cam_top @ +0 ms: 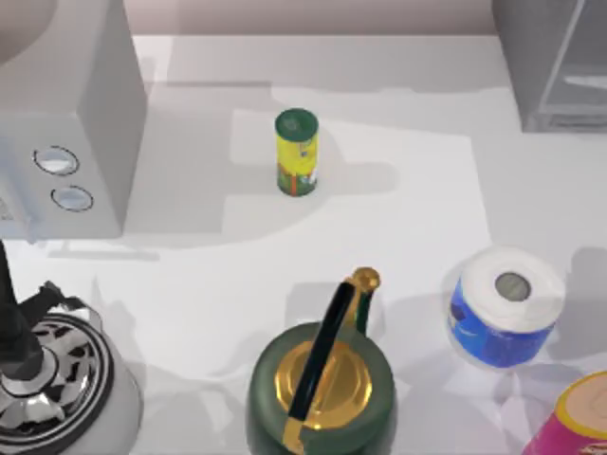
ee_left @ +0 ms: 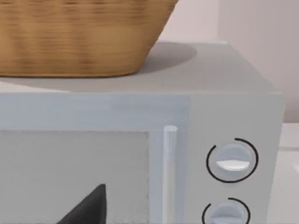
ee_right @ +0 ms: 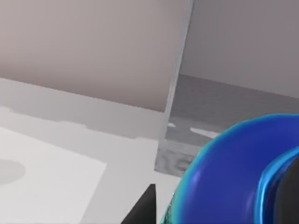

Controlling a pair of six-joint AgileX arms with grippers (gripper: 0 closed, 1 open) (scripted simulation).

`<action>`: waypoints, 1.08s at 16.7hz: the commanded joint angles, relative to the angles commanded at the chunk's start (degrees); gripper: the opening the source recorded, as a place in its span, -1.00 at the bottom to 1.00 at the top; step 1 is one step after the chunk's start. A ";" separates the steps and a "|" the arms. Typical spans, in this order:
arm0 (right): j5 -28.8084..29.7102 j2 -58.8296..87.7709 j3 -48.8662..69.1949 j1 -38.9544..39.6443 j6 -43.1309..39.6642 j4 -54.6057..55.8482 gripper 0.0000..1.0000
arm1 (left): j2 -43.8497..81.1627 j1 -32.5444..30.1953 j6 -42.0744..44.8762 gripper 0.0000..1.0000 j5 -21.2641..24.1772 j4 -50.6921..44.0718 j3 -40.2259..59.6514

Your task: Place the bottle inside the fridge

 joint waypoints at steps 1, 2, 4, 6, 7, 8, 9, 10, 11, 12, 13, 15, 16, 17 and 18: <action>2.70 -3.16 -2.27 0.45 3.05 0.53 -0.98 | 0.00 0.00 0.00 1.00 0.00 0.00 0.00; 5.00 -5.72 -4.25 0.75 5.54 0.90 -0.98 | 0.00 0.00 0.00 1.00 0.00 0.00 0.00; 8.05 -9.04 -6.99 0.99 8.75 1.18 -0.98 | 0.00 0.00 0.00 1.00 0.00 0.00 0.00; 8.89 -9.96 -7.78 0.97 9.63 1.16 -0.98 | 0.00 0.00 0.00 1.00 0.00 0.00 0.00; 8.89 -9.96 -7.78 0.97 9.63 1.16 -0.98 | 0.00 0.00 0.00 1.00 0.00 0.00 0.00; 8.89 -9.96 -7.78 0.97 9.63 1.16 -0.98 | 0.00 0.00 0.00 1.00 0.00 0.00 0.00; 8.89 -9.96 -7.78 0.97 9.63 1.16 -0.98 | 0.00 0.00 0.00 1.00 0.00 0.00 0.00; 8.75 -9.67 -7.76 0.88 9.64 1.09 -0.98 | 0.00 0.00 0.00 1.00 0.00 0.00 0.00; 8.75 -9.67 -7.76 0.88 9.64 1.09 -0.98 | 0.00 0.00 0.00 1.00 0.00 0.00 0.00; 8.70 -9.10 -7.26 0.77 9.65 1.61 -0.98 | 0.00 0.00 0.00 1.00 0.00 0.00 0.00; 8.60 -7.93 -6.26 0.58 9.65 2.70 -0.98 | 0.00 0.00 0.00 1.00 0.00 0.00 0.00; 8.29 -3.79 -3.05 0.03 9.63 6.59 -0.98 | 0.00 0.00 0.00 1.00 0.00 0.00 0.00; 8.09 -0.83 -0.96 -0.31 9.62 9.27 -0.98 | 0.00 0.00 0.00 1.00 0.00 0.00 0.00; 7.84 2.72 1.40 -0.72 9.60 12.32 -0.98 | 0.00 0.00 0.00 1.00 0.00 0.00 0.00; 7.55 6.84 4.01 -1.20 9.58 15.64 -0.98 | 0.00 0.00 0.00 1.00 0.00 0.00 0.00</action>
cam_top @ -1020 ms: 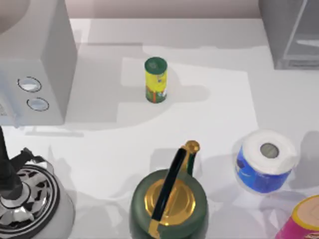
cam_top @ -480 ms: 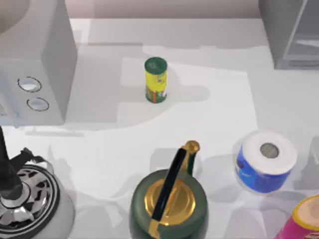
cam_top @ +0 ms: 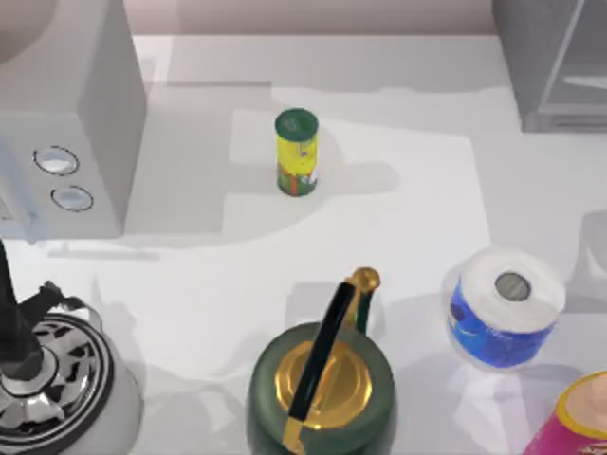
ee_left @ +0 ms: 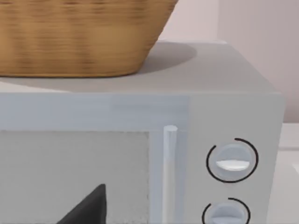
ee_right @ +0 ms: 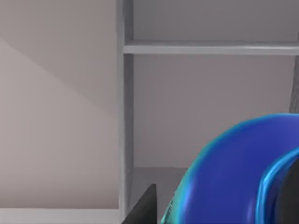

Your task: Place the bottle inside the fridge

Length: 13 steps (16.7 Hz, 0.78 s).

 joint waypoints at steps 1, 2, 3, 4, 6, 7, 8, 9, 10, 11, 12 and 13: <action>-0.34 4.69 2.80 -0.56 -0.02 3.49 -0.98 | 0.00 0.00 0.00 1.00 0.00 0.00 0.00; -0.73 9.96 5.77 -1.19 -0.03 7.09 -0.98 | 0.00 0.00 0.00 1.00 0.00 0.00 0.00; -1.16 15.77 8.84 -1.89 -0.05 10.76 -0.98 | 0.00 0.00 0.00 1.00 0.00 0.00 0.00; -1.64 22.05 11.97 -2.65 -0.06 14.49 -0.98 | 0.00 0.00 0.00 1.00 0.00 0.00 0.00; -2.79 35.59 18.28 -4.30 -0.08 21.92 -0.98 | 0.00 0.00 0.00 1.00 0.00 0.00 0.00; -3.45 42.64 21.38 -5.17 -0.08 25.54 -0.98 | 0.00 0.00 0.00 1.00 0.00 0.00 0.00; -4.14 49.67 24.37 -6.04 -0.07 29.04 -0.98 | 0.00 0.00 0.00 1.00 0.00 0.00 0.00; -4.89 56.60 27.23 -6.92 -0.05 32.39 -0.98 | 0.00 0.00 0.00 1.00 0.00 0.00 0.00; -5.69 63.29 29.93 -7.80 -0.02 35.55 -0.98 | 0.00 0.00 0.00 1.00 0.00 0.00 0.00; -6.53 69.61 32.44 -8.67 0.04 38.45 -0.98 | 0.00 0.00 0.00 1.00 0.00 0.00 0.00; -7.38 75.47 34.73 -9.50 0.11 41.04 -0.98 | 0.00 0.00 0.00 1.00 0.00 0.00 0.00; -8.24 80.87 36.76 -10.28 0.19 43.30 -0.98 | 0.00 0.00 0.00 1.00 0.00 0.00 0.00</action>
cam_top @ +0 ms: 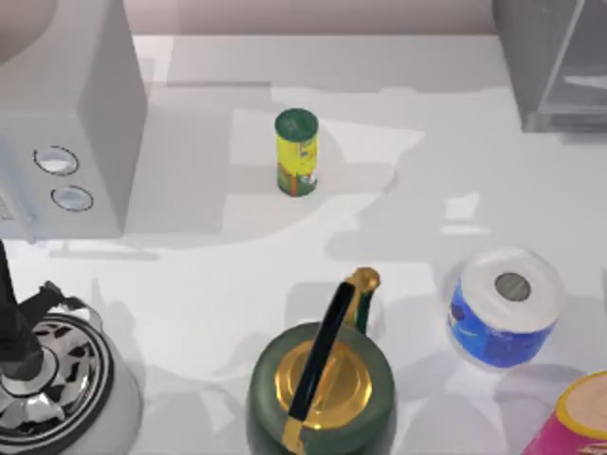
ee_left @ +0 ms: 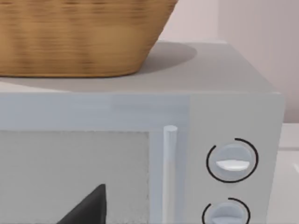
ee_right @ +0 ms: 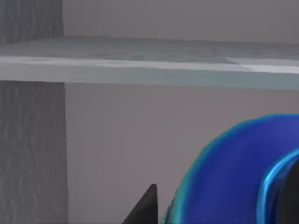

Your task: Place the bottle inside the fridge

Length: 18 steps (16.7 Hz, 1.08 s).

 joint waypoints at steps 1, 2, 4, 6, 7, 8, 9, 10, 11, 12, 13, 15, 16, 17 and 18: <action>-0.85 4.89 1.77 -0.72 0.09 1.93 -0.98 | 0.00 0.00 0.00 1.00 0.00 0.00 0.00; -1.68 9.25 3.30 -1.37 0.19 3.54 -0.98 | 0.00 0.00 0.00 1.00 0.00 0.00 0.00; -3.18 16.24 5.71 -2.42 0.37 5.75 -0.98 | 0.00 0.00 0.00 1.00 0.00 0.00 0.00; -4.39 20.87 7.17 -3.17 0.51 6.60 -0.98 | 0.00 0.00 0.00 1.00 0.00 0.00 0.00; -4.80 22.28 7.56 -3.41 0.56 6.70 -0.98 | 0.00 0.00 0.00 1.00 0.00 0.00 0.00; -5.04 23.08 7.77 -3.54 0.58 6.69 -0.98 | 0.00 0.00 0.00 1.00 0.00 0.00 0.00; -5.10 23.30 7.82 -3.58 0.59 6.68 -0.98 | 0.00 0.00 0.00 1.00 0.00 0.00 0.00; -5.10 23.30 7.82 -3.58 0.59 6.68 -0.98 | 0.00 0.00 0.00 1.00 0.00 0.00 0.00; -5.10 23.30 7.82 -3.58 0.59 6.68 -0.98 | 0.00 0.00 0.00 1.00 0.00 0.00 0.00; -5.10 23.30 7.82 -3.58 0.59 6.68 -0.98 | 0.00 0.00 0.00 1.00 0.00 0.00 0.00; -5.04 23.32 7.47 -3.28 0.67 6.59 -0.98 | 0.00 0.00 0.00 1.00 0.00 0.00 0.00; -4.93 24.03 8.36 -3.19 0.67 6.11 -0.98 | 0.00 0.00 0.00 1.00 0.00 0.00 0.00; -4.80 25.00 9.69 -3.05 0.67 5.44 -0.98 | 0.00 0.00 0.00 1.00 0.00 0.00 0.00; -4.61 26.23 11.61 -2.86 0.66 4.52 -0.98 | 0.00 0.00 0.00 1.00 0.00 0.00 0.00; -4.37 27.66 14.10 -2.63 0.65 3.38 -0.98 | 0.00 0.00 0.00 1.00 0.00 0.00 0.00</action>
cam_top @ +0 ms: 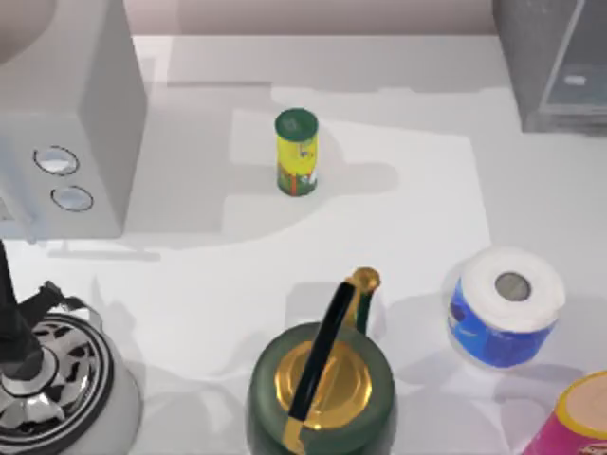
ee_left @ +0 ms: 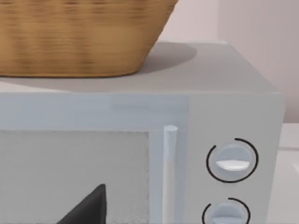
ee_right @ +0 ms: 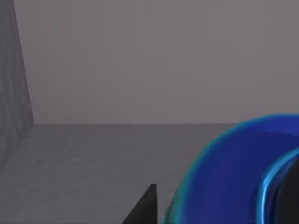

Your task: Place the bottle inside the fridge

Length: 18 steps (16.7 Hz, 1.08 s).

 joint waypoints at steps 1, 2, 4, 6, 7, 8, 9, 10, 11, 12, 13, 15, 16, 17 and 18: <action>0.28 1.55 3.04 0.26 -0.01 -1.30 -0.98 | 0.00 0.00 0.00 1.00 0.00 0.00 0.00; 0.60 3.12 6.62 0.55 -0.02 -2.73 -0.98 | 0.00 0.00 0.00 1.00 0.00 0.00 0.00; 1.25 6.29 13.86 1.15 -0.05 -5.68 -0.98 | 0.00 0.00 0.00 1.00 0.00 0.00 0.00; 1.85 8.98 19.03 1.70 -0.08 -8.41 -0.98 | 0.00 0.00 0.00 1.00 0.00 0.00 0.00; 2.09 9.92 20.76 1.93 -0.09 -9.50 -0.98 | 0.00 0.00 0.00 1.00 0.00 0.00 0.00; 2.26 10.55 21.90 2.09 -0.09 -10.30 -0.98 | 0.00 0.00 0.00 1.00 0.00 0.00 0.00; 2.34 10.86 22.43 2.17 -0.10 -10.69 -0.98 | 0.00 0.00 0.00 1.00 0.00 0.00 0.00; 2.35 10.88 22.47 2.18 -0.10 -10.72 -0.98 | 0.00 0.00 0.00 1.00 0.00 0.00 0.00; 2.35 10.88 22.47 2.18 -0.10 -10.72 -0.98 | 0.00 0.00 0.00 1.00 0.00 0.00 0.00; 2.35 10.88 22.47 2.18 -0.10 -10.72 -0.98 | 0.00 0.00 0.00 1.00 0.00 0.00 0.00; 2.35 10.88 22.47 2.18 -0.10 -10.72 -0.98 | 0.00 0.00 0.00 1.00 0.00 0.00 0.00; 2.35 10.88 22.47 2.18 -0.10 -10.72 -0.68 | 0.00 0.00 0.00 1.00 0.00 0.00 0.00; 2.35 10.88 22.47 2.18 -0.10 -10.72 -0.53 | 0.00 0.00 0.00 1.00 0.00 0.00 0.00; 2.35 10.88 22.47 2.18 -0.10 -10.72 -0.38 | 0.00 0.00 0.00 1.00 0.00 0.00 0.00; 2.35 10.88 22.47 2.18 -0.10 -10.72 -0.23 | 0.00 0.00 0.00 1.00 0.00 0.00 0.00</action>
